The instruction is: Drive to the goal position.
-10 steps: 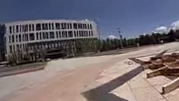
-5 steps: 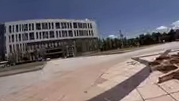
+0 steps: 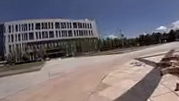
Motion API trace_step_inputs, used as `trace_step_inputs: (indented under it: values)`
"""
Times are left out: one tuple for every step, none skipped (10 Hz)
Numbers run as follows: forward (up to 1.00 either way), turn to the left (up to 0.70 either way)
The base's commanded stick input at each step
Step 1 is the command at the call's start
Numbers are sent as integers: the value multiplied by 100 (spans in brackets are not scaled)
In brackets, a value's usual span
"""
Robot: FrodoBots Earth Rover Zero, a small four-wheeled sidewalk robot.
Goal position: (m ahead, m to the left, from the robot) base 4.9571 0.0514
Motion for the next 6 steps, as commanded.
trace_step_inputs:
  values:
    - [70,3]
    - [70,3]
    - [70,1]
    - [70,0]
    - [70,0]
    - [70,0]
